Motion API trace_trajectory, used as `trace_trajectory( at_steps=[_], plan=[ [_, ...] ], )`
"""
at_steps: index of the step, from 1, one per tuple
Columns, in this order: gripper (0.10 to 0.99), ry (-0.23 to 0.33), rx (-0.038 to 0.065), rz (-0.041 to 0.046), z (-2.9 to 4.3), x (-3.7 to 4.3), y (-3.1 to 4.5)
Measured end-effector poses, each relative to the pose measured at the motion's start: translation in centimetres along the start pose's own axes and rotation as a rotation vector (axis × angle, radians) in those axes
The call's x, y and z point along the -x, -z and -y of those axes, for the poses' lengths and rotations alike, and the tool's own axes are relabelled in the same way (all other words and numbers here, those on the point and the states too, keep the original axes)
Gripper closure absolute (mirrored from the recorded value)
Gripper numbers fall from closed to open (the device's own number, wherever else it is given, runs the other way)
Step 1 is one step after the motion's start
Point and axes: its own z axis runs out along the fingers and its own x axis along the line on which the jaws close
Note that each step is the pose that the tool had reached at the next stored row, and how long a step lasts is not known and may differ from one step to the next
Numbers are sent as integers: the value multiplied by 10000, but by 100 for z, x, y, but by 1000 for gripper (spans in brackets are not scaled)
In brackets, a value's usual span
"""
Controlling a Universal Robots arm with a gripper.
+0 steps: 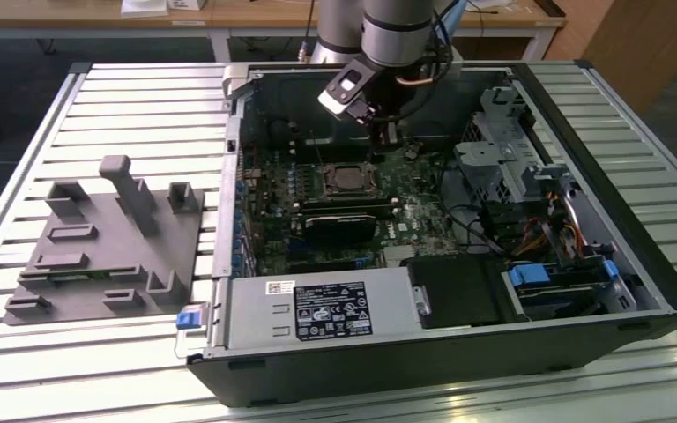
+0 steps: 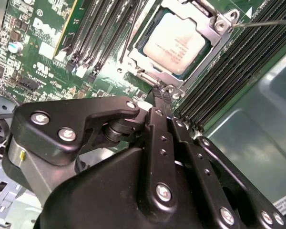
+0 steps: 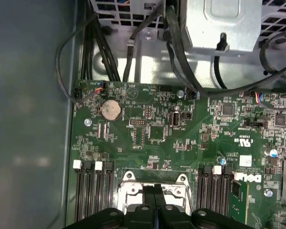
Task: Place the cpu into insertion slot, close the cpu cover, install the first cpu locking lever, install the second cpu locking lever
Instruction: 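Close the cpu cover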
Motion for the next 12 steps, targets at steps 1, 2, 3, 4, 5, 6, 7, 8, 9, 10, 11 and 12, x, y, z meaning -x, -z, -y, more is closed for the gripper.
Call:
trace_trajectory(
  at_steps=[1,2,3,4,5,6,7,8,9,10,11,12],
  plan=[
    [980,0,-1,1,14,0,-3],
    [980,0,-2,3,31,-1,-3],
    [980,1,-2,4,51,-1,-3],
    [980,0,-2,4,67,-2,-3],
    [980,0,-1,1,81,-3,-4],
    [980,0,0,1,97,-4,-4],
    [980,0,0,0,110,-4,-4],
    [980,0,0,0,124,-5,-4],
    [980,0,0,0,139,-6,-3],
    [980,0,-1,0,229,-9,-2],
    [980,0,0,1,250,-9,-1],
    [980,0,0,0,265,-10,-1]
  ],
)
